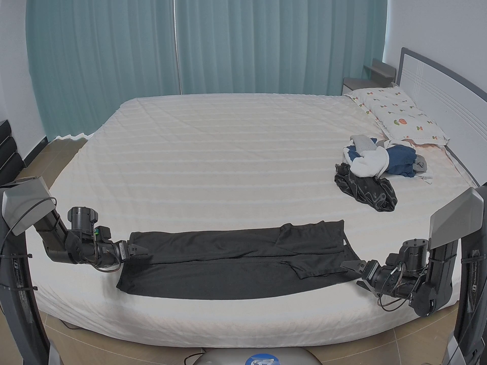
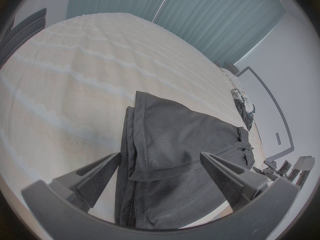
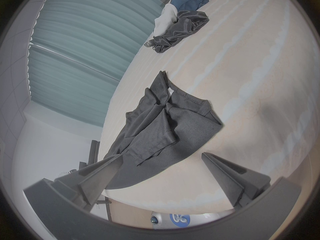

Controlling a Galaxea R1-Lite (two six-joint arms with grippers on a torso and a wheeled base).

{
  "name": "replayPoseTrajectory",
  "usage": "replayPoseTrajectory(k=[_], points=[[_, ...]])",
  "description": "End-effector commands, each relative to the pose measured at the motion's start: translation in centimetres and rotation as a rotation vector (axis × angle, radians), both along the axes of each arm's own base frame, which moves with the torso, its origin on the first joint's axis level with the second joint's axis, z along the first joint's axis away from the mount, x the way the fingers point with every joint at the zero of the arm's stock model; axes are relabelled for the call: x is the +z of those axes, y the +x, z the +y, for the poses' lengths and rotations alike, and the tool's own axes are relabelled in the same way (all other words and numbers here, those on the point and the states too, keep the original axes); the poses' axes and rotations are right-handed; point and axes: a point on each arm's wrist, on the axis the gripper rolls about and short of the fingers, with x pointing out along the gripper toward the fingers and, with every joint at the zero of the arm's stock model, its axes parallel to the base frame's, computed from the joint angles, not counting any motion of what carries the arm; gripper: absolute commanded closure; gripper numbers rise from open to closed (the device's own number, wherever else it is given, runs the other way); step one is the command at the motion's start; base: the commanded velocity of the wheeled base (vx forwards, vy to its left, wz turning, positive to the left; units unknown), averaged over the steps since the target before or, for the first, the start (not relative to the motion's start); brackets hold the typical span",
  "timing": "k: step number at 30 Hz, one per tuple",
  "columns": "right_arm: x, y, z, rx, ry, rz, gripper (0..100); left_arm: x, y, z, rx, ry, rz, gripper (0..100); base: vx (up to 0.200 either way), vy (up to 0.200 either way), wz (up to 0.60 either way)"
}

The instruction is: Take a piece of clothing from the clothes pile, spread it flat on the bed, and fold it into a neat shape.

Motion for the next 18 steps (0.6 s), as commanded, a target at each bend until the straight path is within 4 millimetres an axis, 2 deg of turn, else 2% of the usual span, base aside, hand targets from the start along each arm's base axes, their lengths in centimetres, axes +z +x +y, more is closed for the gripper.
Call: replayPoseTrajectory(k=[1, 18], points=[[-0.06, 0.02, 0.01, 0.001, 0.001, -0.004, 0, 0.30, -0.09, 0.01, -0.001, 0.000, -0.003, 0, 0.000, 0.000, 0.00], [-0.02, -0.01, 0.00, 0.001, 0.001, -0.004, 0, -0.13, -0.26, 0.11, -0.022, 0.032, -0.004, 0, 0.000, 0.000, 0.00]])
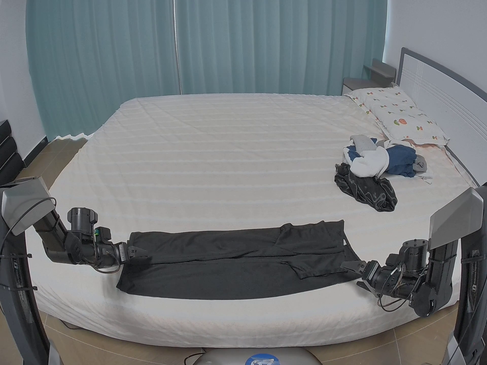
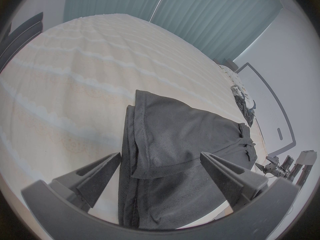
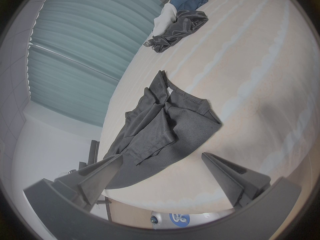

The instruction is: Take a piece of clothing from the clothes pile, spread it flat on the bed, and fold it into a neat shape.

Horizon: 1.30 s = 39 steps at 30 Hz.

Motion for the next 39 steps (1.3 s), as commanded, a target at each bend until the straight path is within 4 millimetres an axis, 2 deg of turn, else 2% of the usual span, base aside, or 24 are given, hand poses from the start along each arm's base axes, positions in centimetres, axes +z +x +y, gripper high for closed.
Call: replayPoseTrajectory(k=[1, 8, 16, 28, 29, 39], points=[[0.0, 0.1, 0.0, 0.001, 0.001, -0.009, 0, -0.1, -0.1, 0.1, 0.002, 0.003, 0.001, 0, 0.000, 0.000, 0.00], [0.0, 0.1, 0.0, -0.001, 0.001, -0.009, 0, -0.1, 0.1, 0.1, -0.006, 0.006, -0.013, 0, 0.000, 0.000, 0.00], [0.0, 0.1, 0.0, -0.001, 0.001, -0.009, 0, -1.3, 0.2, 0.0, -0.063, 0.046, -0.010, 0, 0.000, 0.000, 0.00], [0.0, 0.1, 0.0, -0.001, 0.001, -0.009, 0, -1.4, 0.1, 0.0, -0.110, 0.028, -0.052, 0, 0.000, 0.000, 0.00], [0.0, 0.1, 0.0, -0.001, 0.001, -0.009, 0, -1.4, 0.0, 0.0, -0.111, 0.029, -0.051, 100, 0.000, 0.000, 0.00], [0.0, 0.1, 0.0, -0.001, 0.002, -0.008, 0, -1.5, 0.0, 0.2, -0.100, 0.021, -0.046, 100, 0.000, 0.000, 0.00]])
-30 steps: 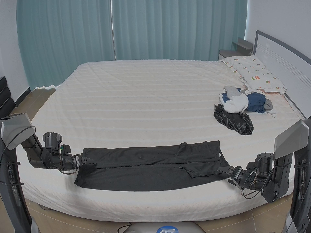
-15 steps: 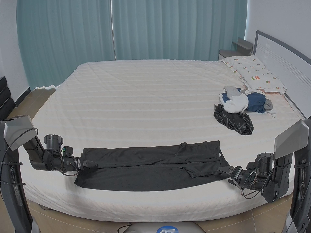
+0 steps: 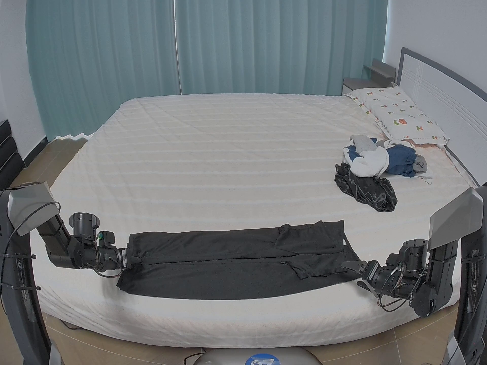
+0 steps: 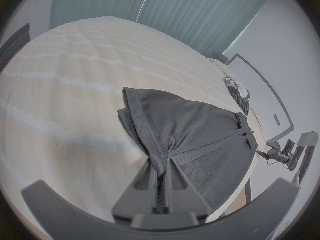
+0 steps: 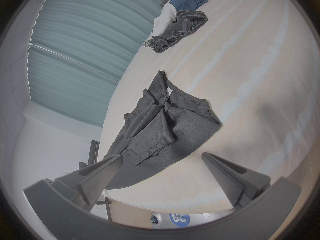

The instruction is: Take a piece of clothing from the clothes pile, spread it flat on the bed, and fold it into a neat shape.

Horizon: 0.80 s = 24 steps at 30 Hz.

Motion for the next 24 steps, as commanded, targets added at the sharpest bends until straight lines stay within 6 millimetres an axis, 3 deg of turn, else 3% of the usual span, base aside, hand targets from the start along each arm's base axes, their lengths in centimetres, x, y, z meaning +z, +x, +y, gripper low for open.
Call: replayPoseTrajectory(k=[1, 10, 18, 21, 24], points=[[0.1, 0.1, 0.0, -0.001, 0.002, -0.010, 0, 0.1, 0.0, 0.2, 0.008, -0.005, 0.001, 100, 0.000, 0.000, 0.00], [0.2, 0.1, -0.1, -0.007, 0.009, -0.012, 0, 1.8, 0.0, 1.2, 0.077, -0.037, -0.021, 100, 0.000, 0.000, 0.00], [0.2, 0.1, -0.1, -0.007, 0.009, -0.013, 0, 1.8, -0.1, 1.2, 0.089, -0.047, -0.015, 100, 0.000, 0.000, 0.00], [0.2, 0.1, -0.2, -0.007, 0.010, -0.013, 0, 1.8, -0.1, 1.2, 0.089, -0.047, -0.015, 100, -0.200, 0.000, 0.00], [0.2, 0.1, -0.2, -0.008, 0.011, -0.012, 0, 1.9, 0.0, 1.2, 0.090, -0.045, -0.019, 100, 0.000, 0.000, 0.00]])
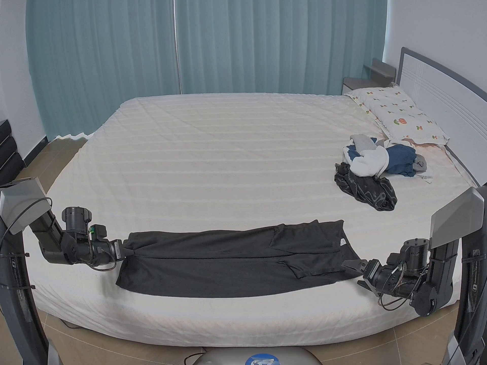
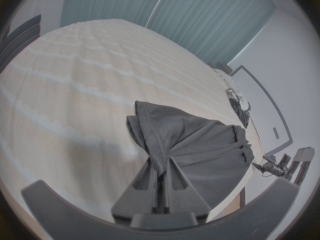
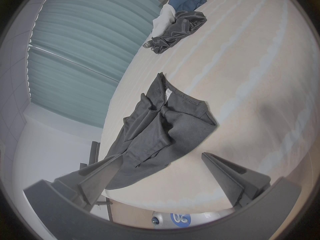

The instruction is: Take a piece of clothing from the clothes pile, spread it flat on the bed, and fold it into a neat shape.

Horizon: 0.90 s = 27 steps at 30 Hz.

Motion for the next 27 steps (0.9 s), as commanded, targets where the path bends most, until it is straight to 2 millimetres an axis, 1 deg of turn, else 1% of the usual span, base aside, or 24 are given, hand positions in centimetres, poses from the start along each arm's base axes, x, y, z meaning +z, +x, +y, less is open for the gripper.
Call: replayPoseTrajectory(k=[1, 6, 9, 11, 14, 15, 16, 17, 19, 24, 27], points=[[0.1, 0.1, 0.0, 0.001, 0.002, -0.011, 0, 0.2, 0.1, 0.0, 0.002, 0.003, -0.008, 100, 0.000, 0.000, 0.00], [0.1, 0.0, 0.0, 0.001, 0.002, -0.010, 0, 0.4, 0.5, 0.1, 0.024, -0.017, -0.008, 100, 0.000, 0.000, 0.00], [0.0, 0.1, 0.0, 0.001, 0.000, -0.010, 0, 0.8, 1.1, -0.1, 0.052, -0.040, -0.013, 100, 0.000, 0.000, 0.00], [0.1, 0.1, 0.1, 0.002, 0.000, -0.012, 0, 1.2, 1.8, -0.6, 0.076, -0.072, -0.015, 100, 0.000, 0.000, 0.00], [0.1, 0.1, 0.1, 0.001, -0.001, -0.012, 0, 1.6, 2.2, -0.9, 0.099, -0.091, -0.015, 100, 0.000, 0.000, 0.00], [0.1, 0.1, 0.1, 0.001, -0.001, -0.012, 0, 1.8, 2.4, -1.5, 0.109, -0.099, -0.020, 100, 0.000, 0.000, 0.00], [0.1, 0.1, 0.1, 0.001, -0.001, -0.012, 0, 1.8, 2.4, -1.5, 0.109, -0.099, -0.020, 100, 0.000, 0.000, 0.00], [0.1, 0.1, 0.1, 0.001, -0.001, -0.012, 0, 2.2, 2.4, -2.1, 0.119, -0.093, -0.036, 100, 0.000, 0.000, 0.00], [0.1, 0.1, 0.1, 0.002, 0.000, -0.012, 0, 2.3, 2.4, -2.7, 0.122, -0.081, -0.041, 100, 0.000, 0.000, 0.00], [0.0, 0.0, 0.1, 0.001, -0.001, -0.010, 0, 3.6, 2.6, -3.8, 0.173, -0.074, -0.055, 100, 0.000, 0.000, 0.00], [0.0, 0.0, 0.1, 0.002, 0.000, -0.010, 0, 4.2, 2.5, -4.1, 0.174, -0.078, -0.064, 100, 0.000, -0.200, 0.00]])
